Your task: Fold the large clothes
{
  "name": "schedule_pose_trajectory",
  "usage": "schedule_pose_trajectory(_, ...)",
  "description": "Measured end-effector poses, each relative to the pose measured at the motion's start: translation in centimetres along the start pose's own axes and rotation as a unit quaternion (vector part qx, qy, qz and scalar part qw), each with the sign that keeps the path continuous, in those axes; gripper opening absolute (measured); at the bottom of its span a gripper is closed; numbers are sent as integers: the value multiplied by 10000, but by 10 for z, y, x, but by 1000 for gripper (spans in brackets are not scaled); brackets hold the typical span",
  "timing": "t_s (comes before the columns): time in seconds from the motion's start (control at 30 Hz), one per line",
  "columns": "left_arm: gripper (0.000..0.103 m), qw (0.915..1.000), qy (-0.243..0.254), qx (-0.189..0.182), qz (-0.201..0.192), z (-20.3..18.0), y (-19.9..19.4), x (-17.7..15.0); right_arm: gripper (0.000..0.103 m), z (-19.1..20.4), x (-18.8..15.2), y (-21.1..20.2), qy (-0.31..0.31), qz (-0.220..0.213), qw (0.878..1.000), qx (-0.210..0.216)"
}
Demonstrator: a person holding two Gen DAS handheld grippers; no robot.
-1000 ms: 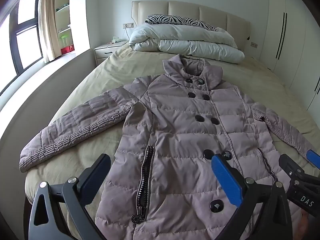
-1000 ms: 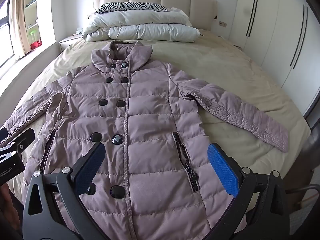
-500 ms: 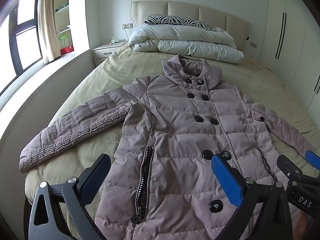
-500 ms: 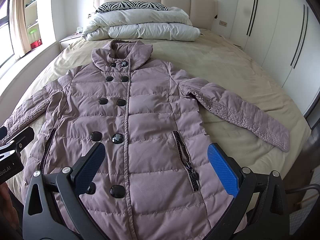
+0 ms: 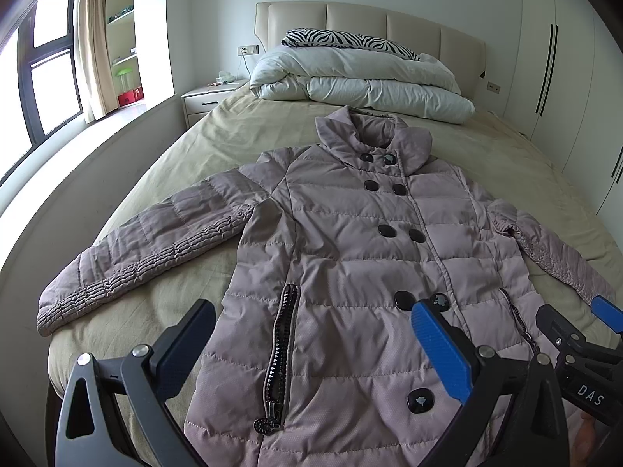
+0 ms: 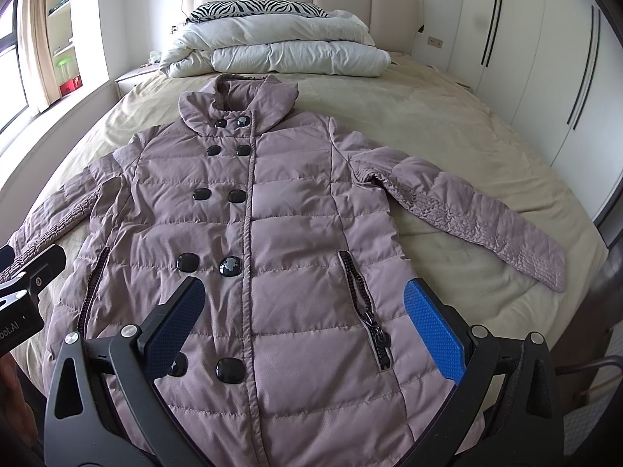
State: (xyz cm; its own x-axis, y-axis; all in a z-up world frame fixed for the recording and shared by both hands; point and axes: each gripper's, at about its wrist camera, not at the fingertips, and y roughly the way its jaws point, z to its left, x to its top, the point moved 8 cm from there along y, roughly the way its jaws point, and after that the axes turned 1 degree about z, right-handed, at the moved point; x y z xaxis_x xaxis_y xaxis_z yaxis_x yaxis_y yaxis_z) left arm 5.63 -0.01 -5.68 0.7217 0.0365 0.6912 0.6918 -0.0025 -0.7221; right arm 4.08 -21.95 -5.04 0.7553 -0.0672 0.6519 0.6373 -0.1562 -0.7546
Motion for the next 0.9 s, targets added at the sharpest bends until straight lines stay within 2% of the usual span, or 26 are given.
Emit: schedule_pose_trajectory(0.9, 103, 10000, -5, -2, 10, 0, 0, 0, 103, 5, -11, 9, 22, 86, 10000, 30)
